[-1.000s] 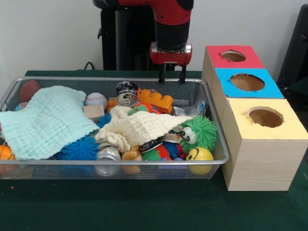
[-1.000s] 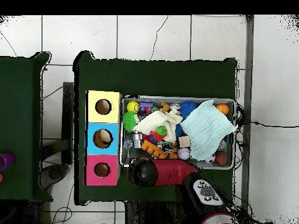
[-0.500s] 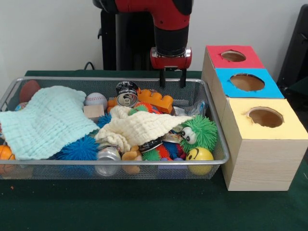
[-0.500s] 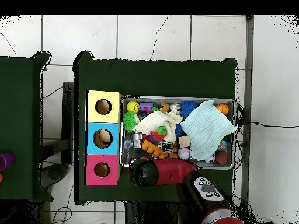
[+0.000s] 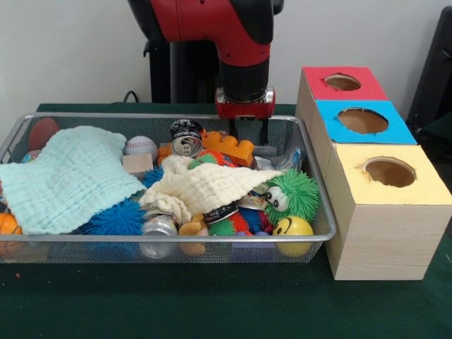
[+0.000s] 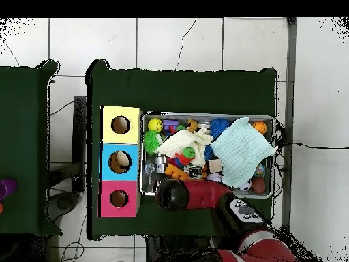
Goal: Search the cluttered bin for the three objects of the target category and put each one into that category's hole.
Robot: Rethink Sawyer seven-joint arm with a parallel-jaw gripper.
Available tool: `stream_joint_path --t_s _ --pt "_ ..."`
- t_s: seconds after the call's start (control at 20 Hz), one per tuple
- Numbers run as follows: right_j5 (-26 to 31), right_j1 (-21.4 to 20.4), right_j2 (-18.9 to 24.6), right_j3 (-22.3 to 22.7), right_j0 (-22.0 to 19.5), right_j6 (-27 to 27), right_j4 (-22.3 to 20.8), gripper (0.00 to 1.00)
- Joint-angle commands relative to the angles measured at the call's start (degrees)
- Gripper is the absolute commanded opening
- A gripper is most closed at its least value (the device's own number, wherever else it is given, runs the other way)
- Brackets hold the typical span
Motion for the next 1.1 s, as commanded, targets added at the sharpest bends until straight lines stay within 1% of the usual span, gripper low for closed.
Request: stream_joint_path --t_s 0.05,0.2,0.35,0.4,0.45,0.55,0.65,0.75,0.85,0.9,1.0,1.1 --pt "6.7 3.2 4.6 -9.7 -0.1 -1.9 -0.6 1.00" --pt "11.4 3.5 4.3 -10.7 0.4 -2.1 0.7 1.00" --pt "19.1 4.5 3.9 -12.1 1.0 -1.6 2.9 1.00" --pt "20.9 4.4 3.8 -12.1 1.1 -1.3 3.3 1.00" --pt "24.2 3.9 3.5 -12.5 1.6 -1.1 3.9 1.00" --pt "27.0 3.0 3.3 -12.5 2.2 -0.7 4.4 1.00" --pt "28.4 1.5 3.5 -12.9 2.8 -0.4 4.5 1.00" --pt "26.9 -1.7 3.5 -11.3 3.5 0.5 4.3 1.00" --pt "27.2 -6.3 3.3 -8.3 4.1 2.0 4.9 1.00" --pt "27.4 -8.0 3.2 -7.5 4.4 2.4 5.1 1.00" --pt "29.3 -12.7 3.0 -5.5 5.1 3.2 6.3 1.00" --pt "31.0 -15.6 2.8 -4.5 5.4 3.8 7.4 1.00"
